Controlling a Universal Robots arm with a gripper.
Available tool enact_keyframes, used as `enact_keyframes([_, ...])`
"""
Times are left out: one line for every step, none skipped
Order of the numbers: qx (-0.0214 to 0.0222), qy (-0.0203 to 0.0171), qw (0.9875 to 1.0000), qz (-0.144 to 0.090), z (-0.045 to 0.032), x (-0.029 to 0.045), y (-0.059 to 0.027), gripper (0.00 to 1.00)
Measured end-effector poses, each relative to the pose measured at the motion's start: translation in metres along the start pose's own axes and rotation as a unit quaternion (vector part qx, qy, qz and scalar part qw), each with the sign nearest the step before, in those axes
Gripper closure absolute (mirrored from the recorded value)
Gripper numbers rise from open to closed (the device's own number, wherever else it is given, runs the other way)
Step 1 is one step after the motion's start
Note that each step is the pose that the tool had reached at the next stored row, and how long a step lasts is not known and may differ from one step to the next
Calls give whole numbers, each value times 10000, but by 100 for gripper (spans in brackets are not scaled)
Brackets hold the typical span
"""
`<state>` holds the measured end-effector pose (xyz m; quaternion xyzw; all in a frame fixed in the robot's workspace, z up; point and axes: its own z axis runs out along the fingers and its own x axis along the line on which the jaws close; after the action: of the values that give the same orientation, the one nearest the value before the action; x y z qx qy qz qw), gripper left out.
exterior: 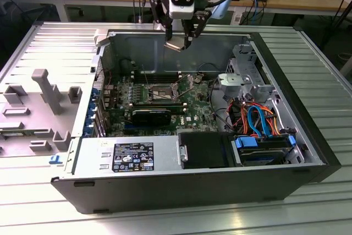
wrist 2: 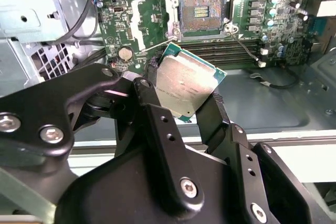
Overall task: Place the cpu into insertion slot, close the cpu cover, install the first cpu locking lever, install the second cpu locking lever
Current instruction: 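Place the cpu into insertion slot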
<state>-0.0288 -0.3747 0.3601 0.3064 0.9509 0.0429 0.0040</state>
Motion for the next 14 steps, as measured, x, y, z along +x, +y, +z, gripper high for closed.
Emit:
enact_keyframes([-2,-7,10000,80,2,0,0,46])
enact_keyframes([-3,-13,9999,153,4,0,0,46])
enact_keyframes([-4,-17,9998,205,5,0,-1,46])
enact_keyframes([-4,-20,9997,248,5,0,-1,46])
enact_keyframes([-5,-23,9996,277,6,-1,-2,46])
enact_keyframes([-6,-25,9995,302,8,-2,-5,46])
enact_keyframes([-7,-26,9995,326,10,-4,-7,46])
enact_keyframes([-7,-29,9993,359,12,-6,-10,46])
enact_keyframes([-6,-30,9993,379,13,-8,-13,46])
enact_keyframes([-7,-32,9992,410,15,-11,-16,46])
enact_keyframes([-6,-34,9990,440,17,-12,-18,46])
enact_keyframes([-6,-41,9985,546,24,-13,-18,46])
enact_keyframes([-7,-46,9981,612,29,-13,-19,46])
enact_keyframes([-7,-49,9978,659,31,-13,-19,46])
